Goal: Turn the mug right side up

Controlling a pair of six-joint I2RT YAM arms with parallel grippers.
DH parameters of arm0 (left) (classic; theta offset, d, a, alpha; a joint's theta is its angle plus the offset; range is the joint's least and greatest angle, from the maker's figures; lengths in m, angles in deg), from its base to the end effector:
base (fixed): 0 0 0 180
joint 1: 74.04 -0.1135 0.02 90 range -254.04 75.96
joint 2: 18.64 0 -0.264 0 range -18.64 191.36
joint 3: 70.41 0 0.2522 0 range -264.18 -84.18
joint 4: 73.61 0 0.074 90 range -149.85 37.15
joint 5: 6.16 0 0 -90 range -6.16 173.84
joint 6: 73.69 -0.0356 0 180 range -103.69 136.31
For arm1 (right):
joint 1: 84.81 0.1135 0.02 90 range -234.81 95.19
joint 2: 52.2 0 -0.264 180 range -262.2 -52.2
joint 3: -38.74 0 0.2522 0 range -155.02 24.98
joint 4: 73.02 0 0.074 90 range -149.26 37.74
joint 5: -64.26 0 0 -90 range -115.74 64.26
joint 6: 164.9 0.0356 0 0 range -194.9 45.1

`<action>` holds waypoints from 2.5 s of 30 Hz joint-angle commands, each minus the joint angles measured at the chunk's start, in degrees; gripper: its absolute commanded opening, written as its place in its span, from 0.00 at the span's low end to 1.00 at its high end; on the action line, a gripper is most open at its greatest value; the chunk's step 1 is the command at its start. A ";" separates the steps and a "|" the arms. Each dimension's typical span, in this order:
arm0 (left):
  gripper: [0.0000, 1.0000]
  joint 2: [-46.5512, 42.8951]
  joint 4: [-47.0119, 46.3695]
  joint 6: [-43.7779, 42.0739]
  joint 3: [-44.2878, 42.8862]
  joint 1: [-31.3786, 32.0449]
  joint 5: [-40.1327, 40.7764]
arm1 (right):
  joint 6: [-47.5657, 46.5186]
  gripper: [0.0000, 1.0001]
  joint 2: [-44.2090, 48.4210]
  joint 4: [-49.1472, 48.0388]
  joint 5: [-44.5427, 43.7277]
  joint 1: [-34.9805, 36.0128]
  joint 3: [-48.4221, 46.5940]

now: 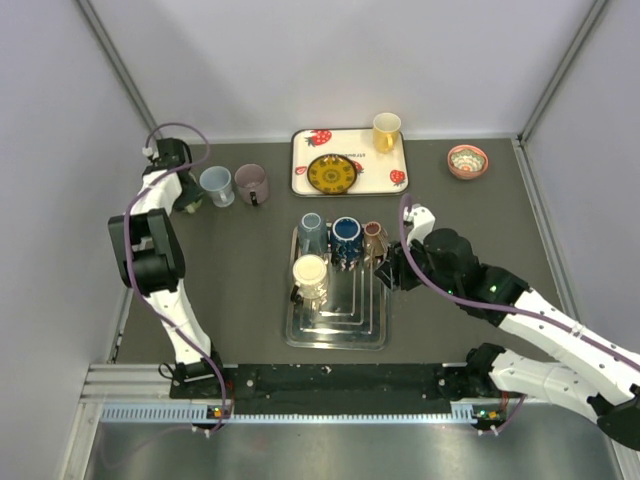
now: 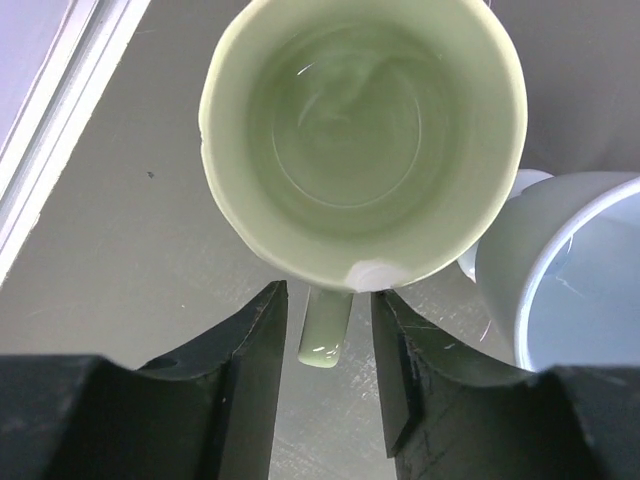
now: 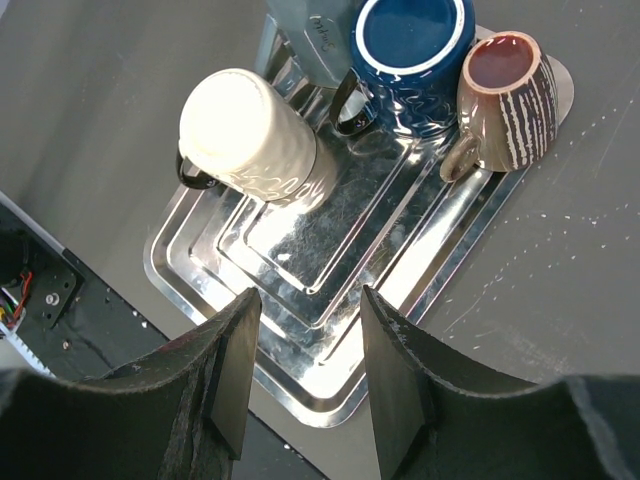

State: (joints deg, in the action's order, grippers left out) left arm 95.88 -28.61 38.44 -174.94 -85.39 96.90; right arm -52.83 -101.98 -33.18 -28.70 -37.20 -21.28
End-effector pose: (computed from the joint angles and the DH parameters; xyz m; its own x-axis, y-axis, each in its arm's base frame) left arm 0.4301 0.0945 0.2209 -0.6238 -0.4995 -0.6012 -0.5978 0.8004 -0.0447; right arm 0.1315 0.1413 0.3058 -0.5744 -0.0726 -0.8154 -0.5304 0.7917 0.3031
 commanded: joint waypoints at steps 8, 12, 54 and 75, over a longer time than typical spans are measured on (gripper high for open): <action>0.54 -16.85 3.91 5.55 4.96 -0.77 -1.53 | 0.79 0.50 -0.40 -4.28 -0.64 0.46 -1.38; 0.54 -28.98 1.72 6.09 15.24 0.62 -3.48 | 1.75 0.50 -3.57 -4.73 -3.62 0.46 -1.73; 0.95 -77.26 -6.46 13.38 58.51 40.62 -7.61 | 10.63 0.34 -47.60 1.16 -25.25 -5.08 -21.50; 0.95 -77.17 -7.69 13.99 59.65 40.62 -8.31 | 10.28 0.07 -50.15 1.60 -27.01 -5.52 -22.21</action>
State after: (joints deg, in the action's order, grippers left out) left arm 19.03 -33.35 52.39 -115.88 -44.98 89.16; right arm -42.27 -152.84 -31.69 -53.55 -41.90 -41.57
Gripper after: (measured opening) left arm 0.948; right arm 0.133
